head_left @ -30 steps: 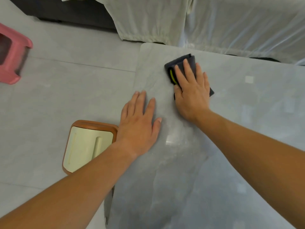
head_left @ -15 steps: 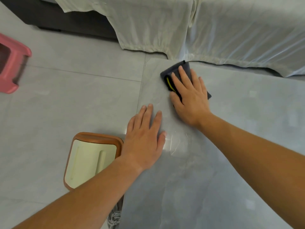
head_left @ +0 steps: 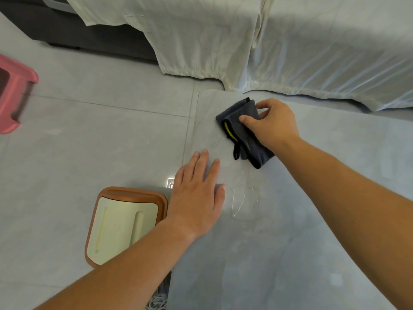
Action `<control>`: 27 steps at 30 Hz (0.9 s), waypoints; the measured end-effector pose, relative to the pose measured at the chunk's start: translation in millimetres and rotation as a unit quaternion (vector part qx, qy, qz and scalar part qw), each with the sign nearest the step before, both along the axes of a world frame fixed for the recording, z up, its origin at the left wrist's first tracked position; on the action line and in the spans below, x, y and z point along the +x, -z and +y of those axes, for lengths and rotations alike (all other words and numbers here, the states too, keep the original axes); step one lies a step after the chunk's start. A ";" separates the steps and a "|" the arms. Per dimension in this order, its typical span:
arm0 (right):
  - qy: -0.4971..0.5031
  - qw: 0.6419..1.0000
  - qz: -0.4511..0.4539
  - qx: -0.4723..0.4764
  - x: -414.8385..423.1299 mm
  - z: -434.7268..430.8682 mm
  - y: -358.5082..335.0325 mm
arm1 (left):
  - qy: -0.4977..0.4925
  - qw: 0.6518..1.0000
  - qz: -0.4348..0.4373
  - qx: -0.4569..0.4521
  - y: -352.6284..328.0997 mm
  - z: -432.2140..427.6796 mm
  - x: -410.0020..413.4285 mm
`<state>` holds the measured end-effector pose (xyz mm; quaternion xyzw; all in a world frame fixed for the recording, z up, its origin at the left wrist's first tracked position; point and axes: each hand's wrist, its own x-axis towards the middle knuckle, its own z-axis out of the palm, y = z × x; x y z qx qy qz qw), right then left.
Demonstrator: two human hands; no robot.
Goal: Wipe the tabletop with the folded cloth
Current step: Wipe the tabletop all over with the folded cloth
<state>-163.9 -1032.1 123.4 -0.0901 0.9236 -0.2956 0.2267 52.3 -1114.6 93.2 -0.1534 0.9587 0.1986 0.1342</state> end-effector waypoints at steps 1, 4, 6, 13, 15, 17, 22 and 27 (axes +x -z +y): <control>-0.002 1.000 -0.010 0.005 -0.5 -1.3 -0.3 | -0.001 1.000 -0.001 0.000 -0.1 0.4 -0.3; -0.012 1.000 0.000 -0.014 2.0 -1.3 -6.1 | -0.002 1.000 -0.006 0.003 -0.8 1.0 -1.0; 0.002 0.998 0.034 -0.044 -1.0 3.1 -18.4 | -0.005 1.000 -0.008 0.005 -1.2 1.2 -1.4; -0.121 0.986 0.114 -0.005 7.9 3.9 -30.0 | -0.020 1.000 0.001 0.012 -0.6 3.7 -2.2; -0.169 0.981 0.095 0.021 22.9 1.0 -15.6 | -0.016 1.000 -0.001 0.012 0.9 3.2 -1.5; -0.196 0.969 0.144 0.032 31.6 1.6 -2.0 | -0.013 1.000 0.004 0.014 1.8 1.6 -0.3; -0.317 0.918 0.190 0.144 45.4 12.3 39.0 | -0.001 1.000 0.011 0.012 6.6 -0.7 3.7; -0.306 0.919 0.208 0.136 4.8 -24.6 51.0 | 0.021 1.000 0.019 0.012 12.9 2.1 15.8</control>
